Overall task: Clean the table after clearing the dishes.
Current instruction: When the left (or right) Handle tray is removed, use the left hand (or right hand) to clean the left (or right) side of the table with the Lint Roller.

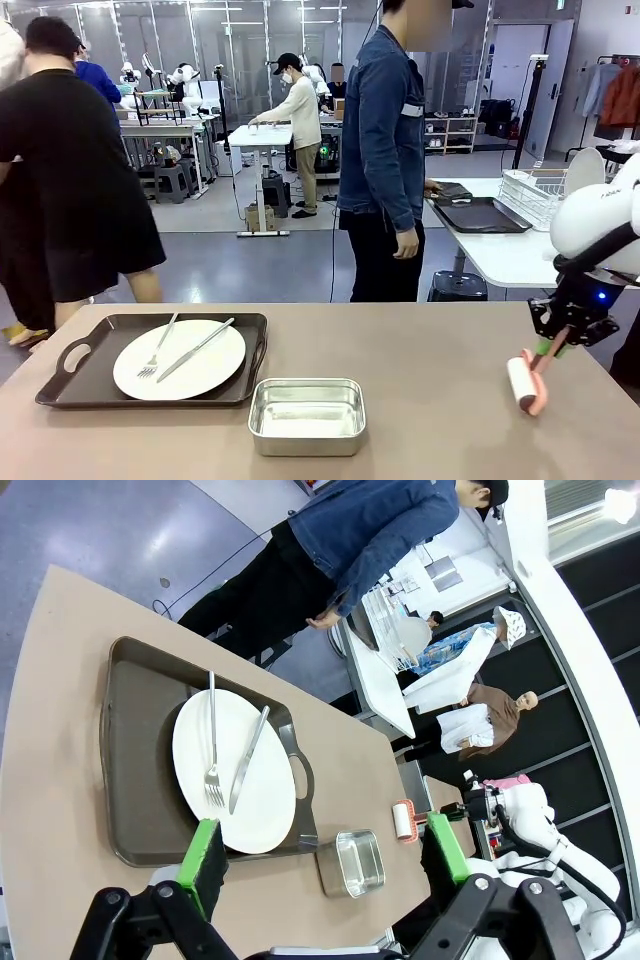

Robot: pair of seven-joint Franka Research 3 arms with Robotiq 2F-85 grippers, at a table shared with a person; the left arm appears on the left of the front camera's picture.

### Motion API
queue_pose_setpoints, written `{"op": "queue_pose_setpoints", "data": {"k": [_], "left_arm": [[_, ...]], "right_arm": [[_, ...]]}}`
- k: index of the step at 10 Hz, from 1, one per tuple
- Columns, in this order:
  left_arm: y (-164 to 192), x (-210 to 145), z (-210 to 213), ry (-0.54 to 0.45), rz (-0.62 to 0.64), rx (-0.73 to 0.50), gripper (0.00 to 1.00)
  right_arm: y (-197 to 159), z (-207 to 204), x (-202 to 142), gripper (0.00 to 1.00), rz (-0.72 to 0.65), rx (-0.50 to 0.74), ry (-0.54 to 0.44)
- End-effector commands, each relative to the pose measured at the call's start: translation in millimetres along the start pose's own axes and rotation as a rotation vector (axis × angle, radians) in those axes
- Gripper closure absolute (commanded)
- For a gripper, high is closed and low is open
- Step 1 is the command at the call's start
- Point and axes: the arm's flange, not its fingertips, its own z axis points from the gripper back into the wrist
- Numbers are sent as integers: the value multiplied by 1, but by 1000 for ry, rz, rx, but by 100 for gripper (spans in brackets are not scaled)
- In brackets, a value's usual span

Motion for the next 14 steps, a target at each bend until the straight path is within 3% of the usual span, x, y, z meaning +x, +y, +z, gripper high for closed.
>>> {"op": "queue_pose_setpoints", "data": {"k": [1, 4, 8, 10, 14], "left_arm": [[0, 2, 3, -2, -13, -15, 0], [0, 2, 3, -2, -13, -15, 0], [0, 2, 3, -2, -13, -15, 0], [0, 2, 3, -2, -13, -15, 0], [0, 2, 3, -2, -13, -15, 0]], "right_arm": [[-6, -9, -9, 79, -30, -137, 59], [-7, 6, -8, 79, -12, -213, 52], [20, 68, -33, 79, 178, -29, -15], [40, 87, -44, 79, 274, 48, 10], [79, 97, -58, 79, 386, -7, 22]]}}
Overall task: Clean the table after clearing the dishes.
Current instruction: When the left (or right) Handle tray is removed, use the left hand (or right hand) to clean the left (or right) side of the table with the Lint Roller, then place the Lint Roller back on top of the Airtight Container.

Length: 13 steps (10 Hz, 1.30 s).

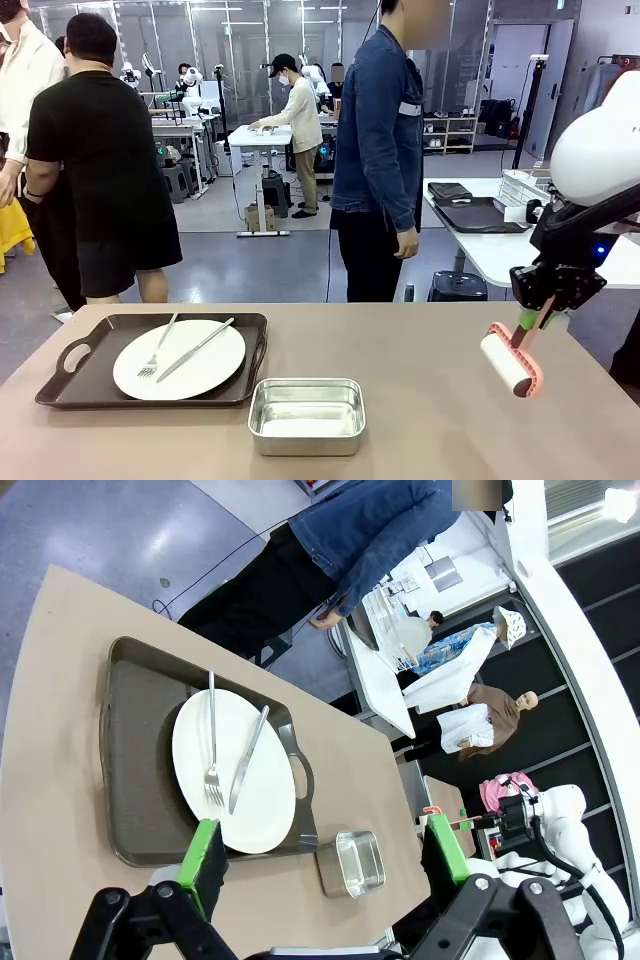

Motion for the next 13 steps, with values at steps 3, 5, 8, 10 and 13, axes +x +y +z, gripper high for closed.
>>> {"op": "queue_pose_setpoints", "data": {"k": [3, 5, 8, 10, 13], "left_arm": [[0, 2, 2, -2, -13, -15, 0], [0, 2, 2, -2, -13, -15, 0], [0, 2, 2, -2, -13, -15, 0], [0, 2, 2, -2, -13, -15, 0], [0, 2, 2, -2, -13, -15, 0]], "right_arm": [[0, 0, 0, 79, 0, 0, 0], [0, 0, 0, 79, 0, 0, 0], [0, 0, 0, 79, 0, 0, 0], [0, 0, 0, 79, 0, 0, 0], [0, 0, 0, 79, 0, 0, 0]]}}
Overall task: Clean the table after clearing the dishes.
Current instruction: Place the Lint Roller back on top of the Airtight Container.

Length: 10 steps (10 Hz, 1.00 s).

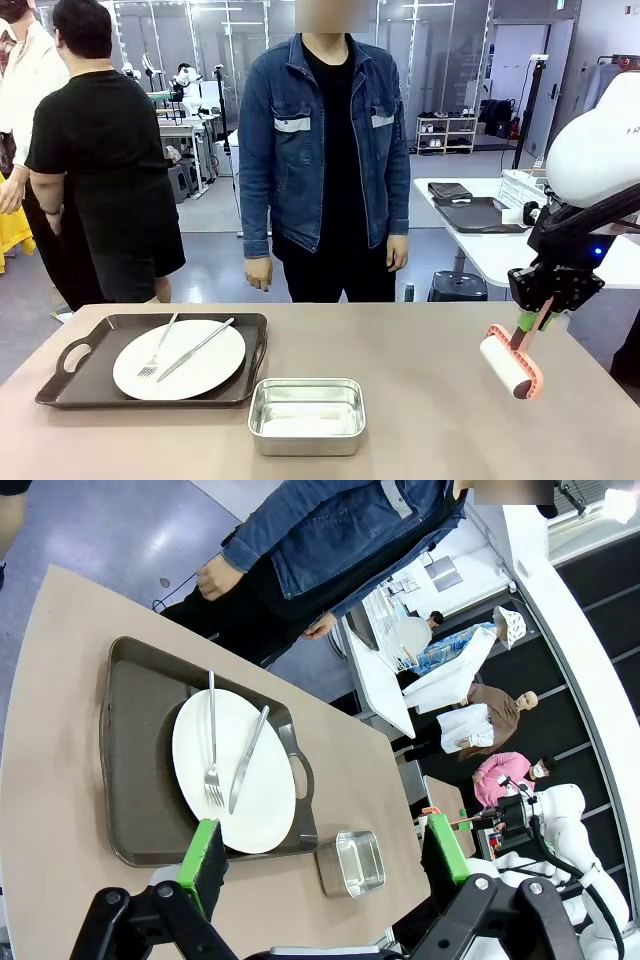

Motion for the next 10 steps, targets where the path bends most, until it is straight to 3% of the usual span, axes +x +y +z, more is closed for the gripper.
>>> {"op": "queue_pose_setpoints", "data": {"k": [1, 2, 4, 5, 6, 8, 10], "left_arm": [[0, 2, 3, -2, -13, -15, 0], [0, 2, 3, -2, -13, -15, 0], [0, 2, 3, -2, -13, -15, 0], [0, 2, 3, -2, -13, -15, 0], [0, 2, 3, -2, -13, -15, 0], [0, 2, 3, -2, -13, -15, 0], [0, 2, 3, -2, -13, -15, 0]], "right_arm": [[0, 3, -1, 79, -1, 2, -9], [0, 0, 0, 79, 0, 0, 0], [80, 16, 20, 79, 450, -9, 47], [120, 11, 33, 79, 663, 45, 111], [166, 5, 44, 79, 858, 15, 198], [239, -8, 58, 79, 1161, -16, 261], [304, -23, 67, 79, 1310, -11, 391]]}}
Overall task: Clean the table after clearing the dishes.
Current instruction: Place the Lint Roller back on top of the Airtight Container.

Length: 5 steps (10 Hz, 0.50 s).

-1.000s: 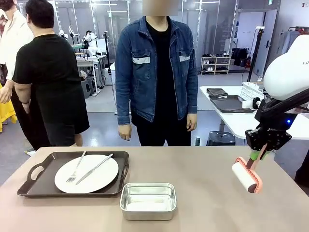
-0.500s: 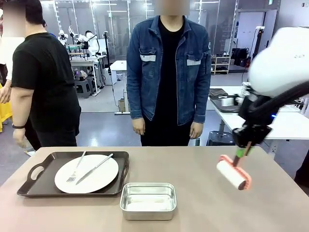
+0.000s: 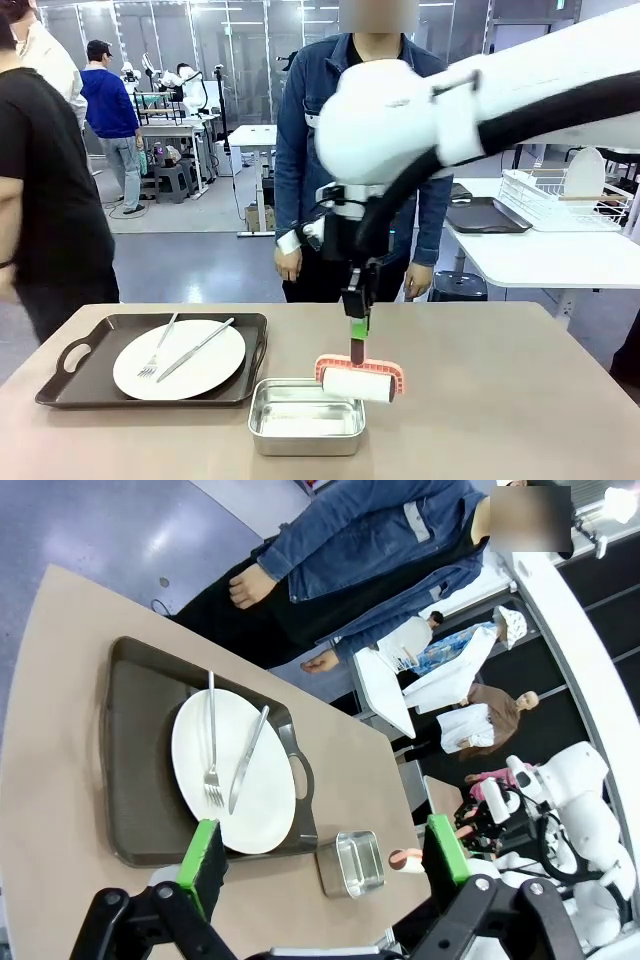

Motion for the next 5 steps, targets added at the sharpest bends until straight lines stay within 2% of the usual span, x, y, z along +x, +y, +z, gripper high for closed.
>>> {"op": "queue_pose_setpoints", "data": {"k": [1, 2, 3, 5], "left_arm": [[0, 2, 3, -2, -13, -15, 0], [0, 2, 3, -2, -13, -15, 0], [0, 2, 3, -2, -13, -15, 0], [0, 2, 3, -2, -13, -15, 0]], "right_arm": [[-6, 8, 35, 79, 157, -1, 134], [0, -3, 52, 79, 252, -1, 153], [-1, -5, 63, 79, 281, 14, 116], [-4, -9, 77, 79, 269, 37, 34]]}}
